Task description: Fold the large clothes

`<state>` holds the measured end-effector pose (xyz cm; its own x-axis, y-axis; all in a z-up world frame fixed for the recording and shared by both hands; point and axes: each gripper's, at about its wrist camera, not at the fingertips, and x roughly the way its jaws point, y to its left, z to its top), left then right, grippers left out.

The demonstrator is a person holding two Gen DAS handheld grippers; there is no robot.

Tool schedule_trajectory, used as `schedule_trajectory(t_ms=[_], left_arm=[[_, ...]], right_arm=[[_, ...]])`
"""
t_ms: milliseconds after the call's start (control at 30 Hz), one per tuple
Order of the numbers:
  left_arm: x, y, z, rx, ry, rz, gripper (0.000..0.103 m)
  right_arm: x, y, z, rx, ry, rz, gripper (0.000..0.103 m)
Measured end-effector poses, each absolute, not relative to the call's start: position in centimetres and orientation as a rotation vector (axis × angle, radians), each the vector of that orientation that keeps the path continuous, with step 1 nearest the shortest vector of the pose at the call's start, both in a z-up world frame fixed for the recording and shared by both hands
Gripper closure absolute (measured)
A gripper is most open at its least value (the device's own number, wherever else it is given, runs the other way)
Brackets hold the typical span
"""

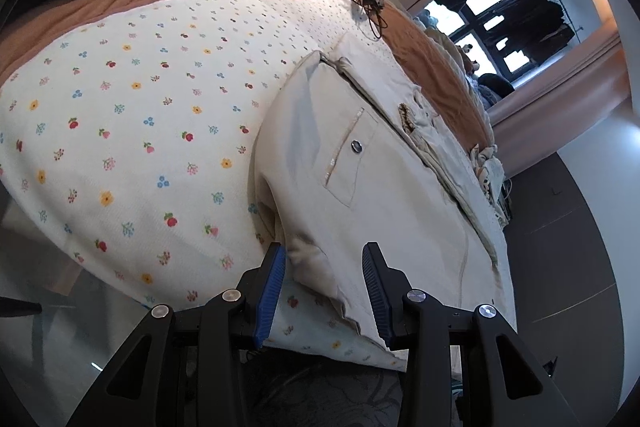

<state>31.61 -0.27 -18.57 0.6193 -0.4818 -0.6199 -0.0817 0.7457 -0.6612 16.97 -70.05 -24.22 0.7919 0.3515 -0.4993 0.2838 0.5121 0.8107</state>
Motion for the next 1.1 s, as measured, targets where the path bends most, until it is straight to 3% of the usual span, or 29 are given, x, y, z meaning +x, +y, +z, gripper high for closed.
schedule_trajectory(t_ms=[833, 900, 967, 1033, 1100], left_arm=[[38.5, 0.1, -21.5, -0.857, 0.994, -0.331, 0.061], [37.9, -0.2, -21.5, -0.837, 0.991, -0.348, 0.061], [37.4, -0.2, -21.6, -0.833, 0.992, -0.344, 0.065], [37.2, -0.1, -21.8, -0.836, 1.008, -0.321, 0.084], [36.8, 0.4, -21.9, -0.851, 1.011, -0.302, 0.089]], right_arm=[[21.1, -71.0, -25.4, 1.222, 0.623, 0.131, 0.036], [21.0, -70.9, -25.4, 1.187, 0.641, 0.107, 0.046], [20.9, -71.1, -26.0, 1.191, 0.659, 0.071, 0.076], [20.5, -71.4, -26.5, 1.227, 0.644, 0.071, 0.082], [20.1, -71.3, -26.2, 1.205, 0.633, 0.052, 0.085]])
